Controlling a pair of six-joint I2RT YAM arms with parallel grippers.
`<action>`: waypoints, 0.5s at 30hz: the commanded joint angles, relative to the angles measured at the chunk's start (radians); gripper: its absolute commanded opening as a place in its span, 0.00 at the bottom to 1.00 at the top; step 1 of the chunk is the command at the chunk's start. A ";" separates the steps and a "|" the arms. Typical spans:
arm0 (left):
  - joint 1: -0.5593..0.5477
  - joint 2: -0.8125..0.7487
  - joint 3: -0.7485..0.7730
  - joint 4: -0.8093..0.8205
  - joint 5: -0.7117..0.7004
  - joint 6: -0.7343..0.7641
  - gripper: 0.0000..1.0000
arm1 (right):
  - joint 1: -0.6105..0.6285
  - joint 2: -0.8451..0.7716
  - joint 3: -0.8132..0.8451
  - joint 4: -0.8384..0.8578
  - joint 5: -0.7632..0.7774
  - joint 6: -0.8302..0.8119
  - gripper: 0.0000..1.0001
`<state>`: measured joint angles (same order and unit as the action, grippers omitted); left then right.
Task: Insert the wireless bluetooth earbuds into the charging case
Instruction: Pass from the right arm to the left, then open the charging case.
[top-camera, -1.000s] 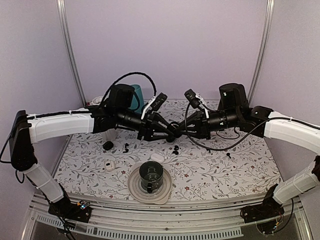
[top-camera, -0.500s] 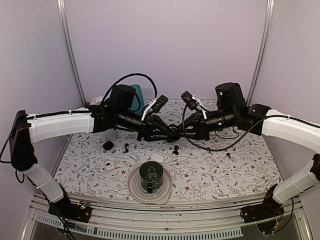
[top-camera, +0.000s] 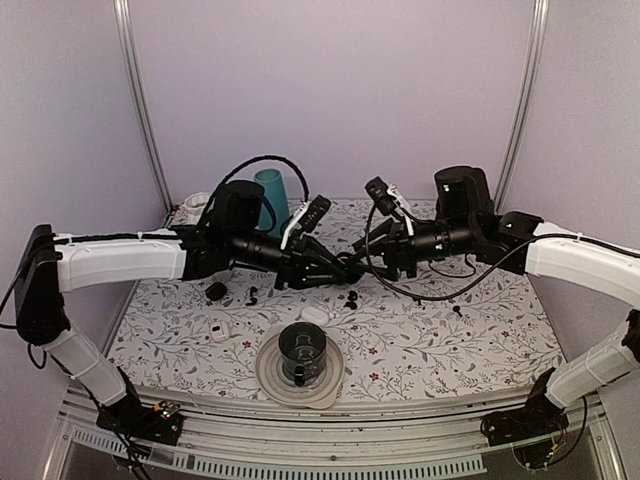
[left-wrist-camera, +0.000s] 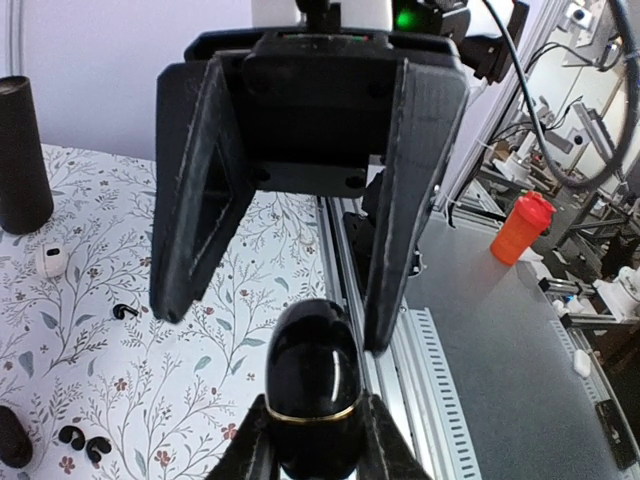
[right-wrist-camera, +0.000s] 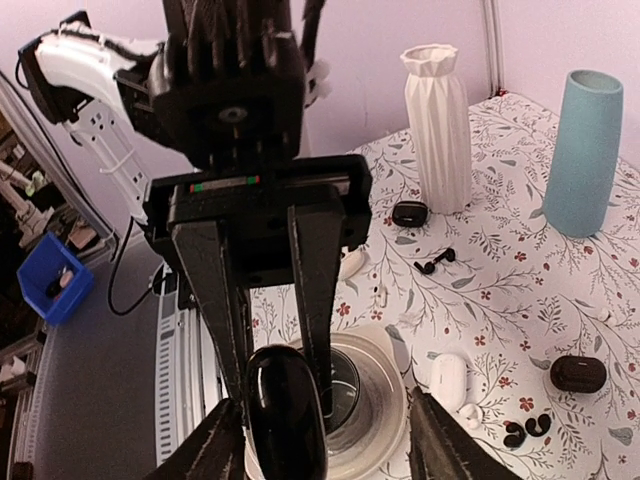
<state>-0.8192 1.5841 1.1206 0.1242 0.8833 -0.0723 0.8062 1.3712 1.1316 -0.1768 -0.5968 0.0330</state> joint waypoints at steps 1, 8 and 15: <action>0.004 -0.069 -0.075 0.239 -0.043 -0.107 0.00 | -0.002 -0.075 -0.065 0.161 0.048 0.066 0.61; 0.016 -0.124 -0.190 0.485 -0.132 -0.235 0.00 | -0.005 -0.120 -0.150 0.330 0.059 0.148 0.70; 0.018 -0.148 -0.243 0.651 -0.195 -0.325 0.00 | -0.005 -0.100 -0.174 0.512 0.016 0.230 0.73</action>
<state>-0.8089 1.4635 0.9039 0.6075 0.7395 -0.3180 0.8040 1.2690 0.9630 0.1764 -0.5564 0.1970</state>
